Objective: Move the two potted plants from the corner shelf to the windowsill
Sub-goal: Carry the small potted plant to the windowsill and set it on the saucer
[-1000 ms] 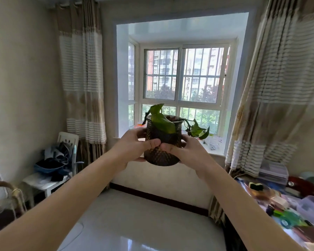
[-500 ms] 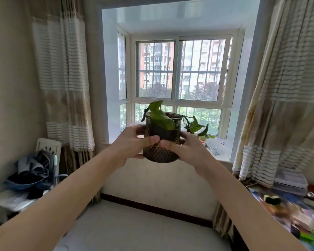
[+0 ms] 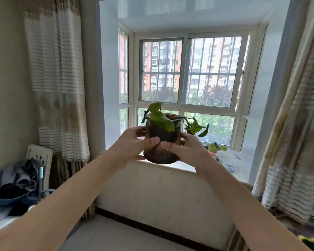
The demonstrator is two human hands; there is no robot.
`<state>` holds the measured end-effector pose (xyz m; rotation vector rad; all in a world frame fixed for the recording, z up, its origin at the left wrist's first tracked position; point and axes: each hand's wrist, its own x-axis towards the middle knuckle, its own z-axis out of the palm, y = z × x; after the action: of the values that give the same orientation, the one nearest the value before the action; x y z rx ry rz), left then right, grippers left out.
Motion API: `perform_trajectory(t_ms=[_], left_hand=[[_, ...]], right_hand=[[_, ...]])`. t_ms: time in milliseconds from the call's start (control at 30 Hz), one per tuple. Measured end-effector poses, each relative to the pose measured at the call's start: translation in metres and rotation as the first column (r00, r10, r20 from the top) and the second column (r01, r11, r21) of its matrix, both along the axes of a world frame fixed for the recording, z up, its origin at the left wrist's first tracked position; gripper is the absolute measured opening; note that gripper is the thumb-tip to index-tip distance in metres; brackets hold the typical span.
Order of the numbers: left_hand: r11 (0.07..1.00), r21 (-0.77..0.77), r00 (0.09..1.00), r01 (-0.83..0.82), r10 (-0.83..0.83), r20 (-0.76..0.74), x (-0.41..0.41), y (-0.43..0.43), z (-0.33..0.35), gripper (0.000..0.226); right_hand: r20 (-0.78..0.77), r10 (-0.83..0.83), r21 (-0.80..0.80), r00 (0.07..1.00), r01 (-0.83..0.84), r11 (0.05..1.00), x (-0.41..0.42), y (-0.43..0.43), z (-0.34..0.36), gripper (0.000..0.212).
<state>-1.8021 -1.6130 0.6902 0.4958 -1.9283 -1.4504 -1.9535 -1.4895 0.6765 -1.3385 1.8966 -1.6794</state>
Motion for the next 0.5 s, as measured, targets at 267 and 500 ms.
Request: perform_trajectory(t_ms=[267, 500], left_hand=[[0.998, -0.025, 0.998, 0.054, -0.054, 0.012, -0.079, -0.12, -0.003, 0.051], [0.985, -0.024, 0.985, 0.171, -0.171, -0.027, -0.145, -0.214, 0.005, 0.047]], right_hand=[[0.004, -0.057, -0.033, 0.998, 0.057, 0.998, -0.073, -0.11, -0.004, 0.036], [0.053, -0.122, -0.064, 0.991, 0.126, 0.99, -0.126, -0.195, -0.003, 0.032]])
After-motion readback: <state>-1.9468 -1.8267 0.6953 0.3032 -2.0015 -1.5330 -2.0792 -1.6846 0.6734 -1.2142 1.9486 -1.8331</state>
